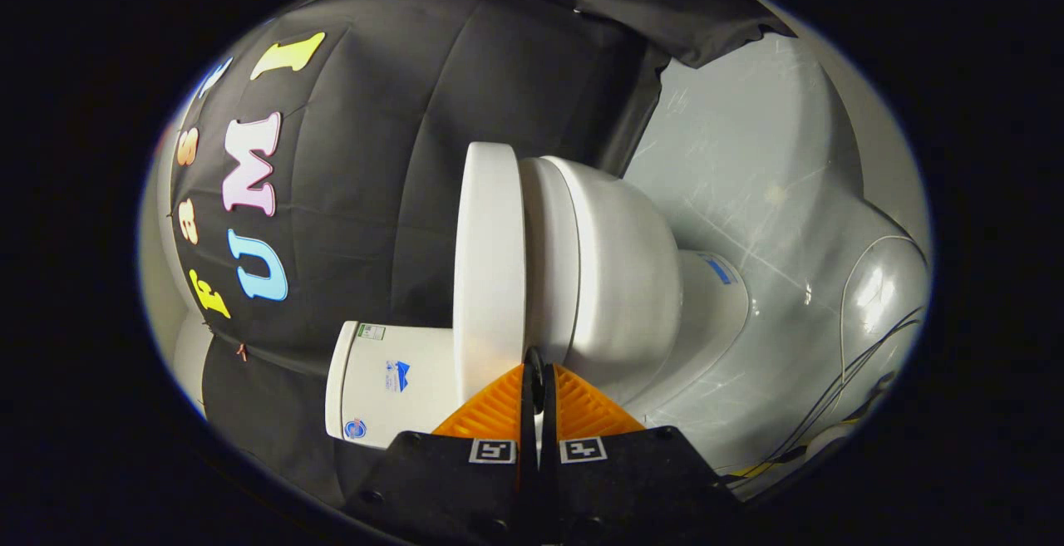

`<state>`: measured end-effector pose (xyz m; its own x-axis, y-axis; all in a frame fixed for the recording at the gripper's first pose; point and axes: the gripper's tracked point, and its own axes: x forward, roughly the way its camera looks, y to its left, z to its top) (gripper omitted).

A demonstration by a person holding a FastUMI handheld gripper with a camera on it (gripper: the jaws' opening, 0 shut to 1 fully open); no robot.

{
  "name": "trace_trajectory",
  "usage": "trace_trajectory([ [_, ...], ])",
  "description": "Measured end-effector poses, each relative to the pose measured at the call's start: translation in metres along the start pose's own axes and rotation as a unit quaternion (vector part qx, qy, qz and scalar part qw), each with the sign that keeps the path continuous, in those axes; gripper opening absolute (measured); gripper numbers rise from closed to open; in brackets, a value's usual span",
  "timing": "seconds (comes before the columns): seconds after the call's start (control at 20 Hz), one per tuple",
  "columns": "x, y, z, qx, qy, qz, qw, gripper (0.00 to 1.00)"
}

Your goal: Open the toilet lid.

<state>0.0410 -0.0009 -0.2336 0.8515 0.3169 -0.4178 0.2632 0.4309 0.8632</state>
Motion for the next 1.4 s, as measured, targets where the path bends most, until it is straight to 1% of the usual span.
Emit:
trace_trajectory([
  [0.4,-0.003,0.007,-0.001,-0.029,-0.013,-0.036,0.999,0.05],
  [0.5,-0.005,0.01,-0.002,-0.044,-0.017,-0.038,0.998,0.05],
  [0.6,-0.006,0.017,0.002,-0.038,-0.019,-0.039,0.998,0.05],
  [0.7,-0.008,0.023,-0.001,-0.05,-0.021,-0.042,0.998,0.05],
  [0.85,-0.016,0.048,0.001,-0.057,-0.031,-0.039,0.997,0.05],
  [0.9,-0.018,0.059,0.002,-0.069,-0.036,-0.039,0.996,0.05],
  [1.05,-0.022,0.082,-0.003,-0.116,-0.041,-0.056,0.991,0.05],
  [1.25,-0.028,0.119,-0.008,-0.145,-0.051,-0.049,0.987,0.05],
  [1.4,-0.03,0.142,-0.014,-0.169,-0.053,-0.052,0.983,0.05],
])
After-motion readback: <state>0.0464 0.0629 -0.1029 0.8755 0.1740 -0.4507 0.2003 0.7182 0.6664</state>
